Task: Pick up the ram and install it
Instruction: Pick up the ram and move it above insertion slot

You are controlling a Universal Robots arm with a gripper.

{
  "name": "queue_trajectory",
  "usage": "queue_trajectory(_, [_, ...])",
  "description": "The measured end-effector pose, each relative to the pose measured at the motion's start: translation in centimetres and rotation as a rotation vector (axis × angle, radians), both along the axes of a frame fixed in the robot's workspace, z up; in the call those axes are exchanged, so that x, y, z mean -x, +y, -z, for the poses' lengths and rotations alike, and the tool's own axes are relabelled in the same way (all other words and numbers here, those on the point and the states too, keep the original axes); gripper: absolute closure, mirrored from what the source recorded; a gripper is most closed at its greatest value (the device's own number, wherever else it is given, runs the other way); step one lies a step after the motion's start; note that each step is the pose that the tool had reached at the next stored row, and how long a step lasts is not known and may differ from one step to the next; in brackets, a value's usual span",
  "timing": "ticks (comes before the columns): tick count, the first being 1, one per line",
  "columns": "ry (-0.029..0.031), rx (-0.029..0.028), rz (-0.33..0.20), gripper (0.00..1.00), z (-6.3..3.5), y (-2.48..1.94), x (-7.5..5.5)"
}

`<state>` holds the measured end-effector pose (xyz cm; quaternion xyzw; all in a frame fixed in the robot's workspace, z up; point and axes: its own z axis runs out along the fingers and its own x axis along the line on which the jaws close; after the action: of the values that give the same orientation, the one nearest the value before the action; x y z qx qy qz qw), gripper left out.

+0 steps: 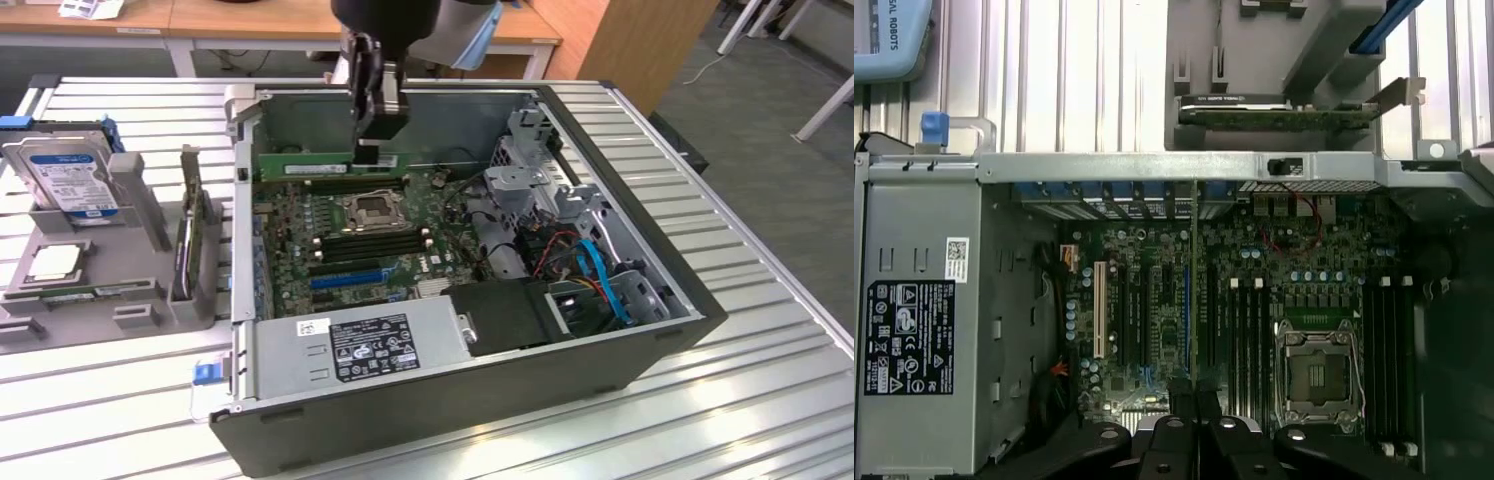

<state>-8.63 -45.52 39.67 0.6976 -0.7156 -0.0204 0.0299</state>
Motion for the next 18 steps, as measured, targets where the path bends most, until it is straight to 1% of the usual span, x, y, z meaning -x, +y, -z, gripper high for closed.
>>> queue_trajectory(10, [0.0017,0.0,0.0,0.88,0.0,0.0,-2.1])
queue_trajectory(18, [0.0018,-0.0001,0.0,0.88,0.0,0.0,-3.3])
